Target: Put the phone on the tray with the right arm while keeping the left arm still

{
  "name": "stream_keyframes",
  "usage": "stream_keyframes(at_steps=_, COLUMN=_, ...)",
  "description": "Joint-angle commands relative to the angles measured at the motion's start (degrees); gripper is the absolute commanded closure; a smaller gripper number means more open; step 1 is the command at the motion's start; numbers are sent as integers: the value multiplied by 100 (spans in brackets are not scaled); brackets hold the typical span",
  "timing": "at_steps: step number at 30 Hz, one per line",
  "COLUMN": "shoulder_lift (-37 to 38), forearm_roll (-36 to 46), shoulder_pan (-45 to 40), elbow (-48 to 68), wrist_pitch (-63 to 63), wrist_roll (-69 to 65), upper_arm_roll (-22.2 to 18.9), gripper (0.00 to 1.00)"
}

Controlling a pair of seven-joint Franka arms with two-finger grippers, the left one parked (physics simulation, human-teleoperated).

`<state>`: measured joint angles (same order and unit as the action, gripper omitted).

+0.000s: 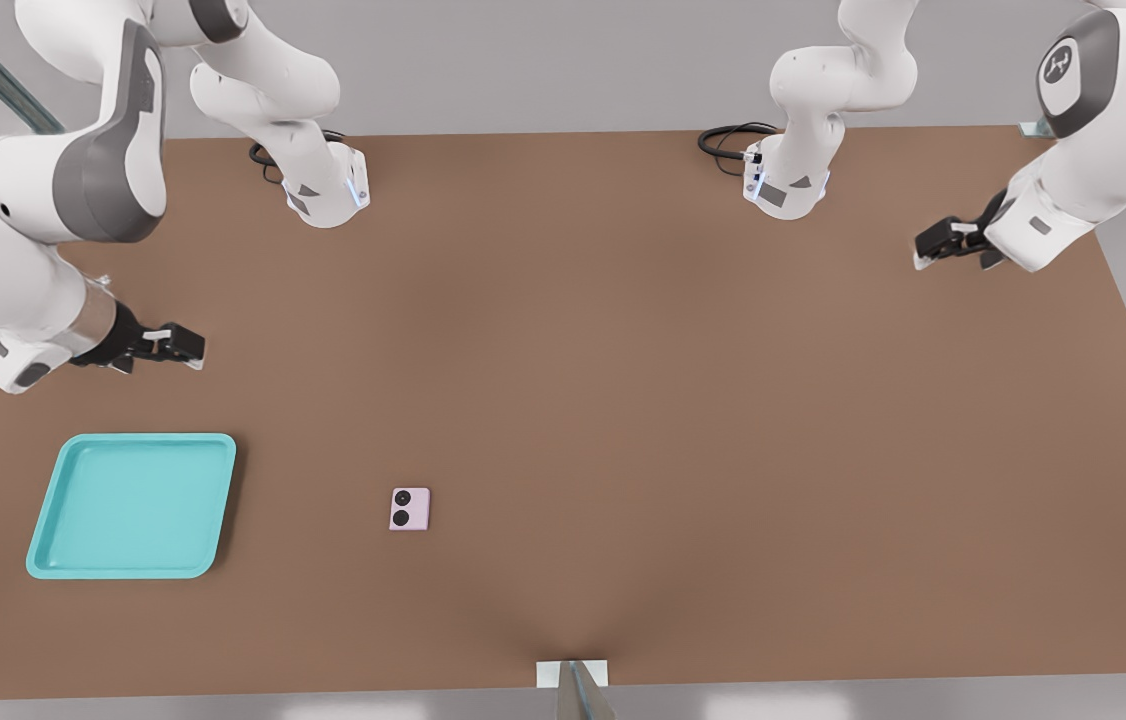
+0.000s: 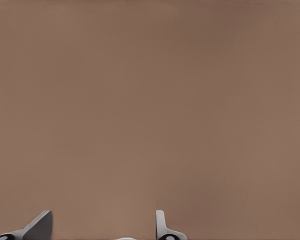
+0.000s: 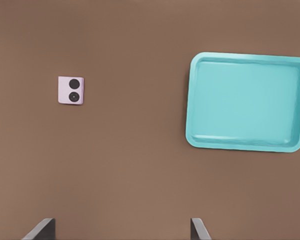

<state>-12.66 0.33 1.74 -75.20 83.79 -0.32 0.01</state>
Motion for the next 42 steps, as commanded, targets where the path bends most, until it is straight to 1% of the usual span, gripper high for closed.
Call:
stream_keyframes(at_steps=1, shoulder_lift=-9, forearm_roll=-42, shoulder_pan=-33, elbow=-4, wrist_pitch=534, wrist_roll=128, upper_arm_roll=43, gripper=0)
stream_keyframes(at_steps=2, shoulder_lift=-70, forearm_roll=-51, shoulder_pan=20, elbow=31, wrist_pitch=551, wrist_roll=146, upper_arm_roll=69, gripper=0)
stream_keyframes(at_steps=4, shoulder_lift=-491, forearm_roll=-51, shoulder_pan=379, elbow=23, wrist_pitch=1059, wrist_roll=814, upper_arm_roll=104, gripper=0)
stream_keyframes(at_steps=6, shoulder_lift=-1370, forearm_roll=-25, shoulder_pan=916, elbow=-4, wrist_pitch=2220, wrist_roll=867, upper_arm_roll=96, gripper=0)
stream_keyframes(at_steps=9, shoulder_lift=-2355, forearm_roll=-42, shoulder_pan=1048, elbow=-83, wrist_pitch=3548, wrist_roll=1420, upper_arm_roll=96, gripper=0)
stream_keyframes(at_steps=12, shoulder_lift=-2909, forearm_roll=-42, shoulder_pan=1188, elbow=-223, wrist_pitch=4356, wrist_roll=1930, upper_arm_roll=96, gripper=0)
stream_keyframes(at_steps=13, shoulder_lift=-3006, forearm_roll=-42, shoulder_pan=1294, elbow=-478, wrist_pitch=4769, wrist_roll=2036, upper_arm_roll=96, gripper=0)
stream_keyframes(at_steps=15, shoulder_lift=-3049, forearm_roll=-42, shoulder_pan=1364, elbow=-900, wrist_pitch=5305, wrist_roll=2352, upper_arm_roll=96, gripper=0)
stream_keyframes(at_steps=18, shoulder_lift=-3410, forearm_roll=-42, shoulder_pan=1470, elbow=-944, wrist_pitch=5816, wrist_roll=2695, upper_arm_roll=96, gripper=0)
stream_keyframes(at_steps=21, shoulder_lift=-3524, forearm_roll=-16, shoulder_pan=1584, elbow=-944, wrist_pitch=5930, wrist_roll=2941, upper_arm_roll=96, gripper=0)
stream_keyframes(at_steps=23, shoulder_lift=-3568, forearm_roll=-16, shoulder_pan=1804, elbow=-970, wrist_pitch=5939, wrist_roll=3310, upper_arm_roll=96, gripper=0)
stream_keyframes(at_steps=26, shoulder_lift=-3551, forearm_roll=-16, shoulder_pan=1786, elbow=-1120, wrist_pitch=5948, wrist_roll=3442, upper_arm_roll=96, gripper=0)
stream_keyframes(at_steps=30, shoulder_lift=-3542, forearm_roll=-42, shoulder_pan=1593, elbow=-1208, wrist_pitch=5948, wrist_roll=3354, upper_arm_roll=69, gripper=0)
stream_keyframes(at_steps=35, shoulder_lift=-3612, forearm_roll=-42, shoulder_pan=1663, elbow=-1269, wrist_pitch=5939, wrist_roll=3398, upper_arm_roll=87, gripper=0)
stream_keyframes(at_steps=37, shoulder_lift=-3515, forearm_roll=-42, shoulder_pan=1698, elbow=-1287, wrist_pitch=5851, wrist_roll=3433, upper_arm_roll=122, gripper=0)
stream_keyframes(at_steps=42, shoulder_lift=-3586, forearm_roll=-42, shoulder_pan=1567, elbow=-1278, wrist_pitch=5869, wrist_roll=3354, upper_arm_roll=157, gripper=0)
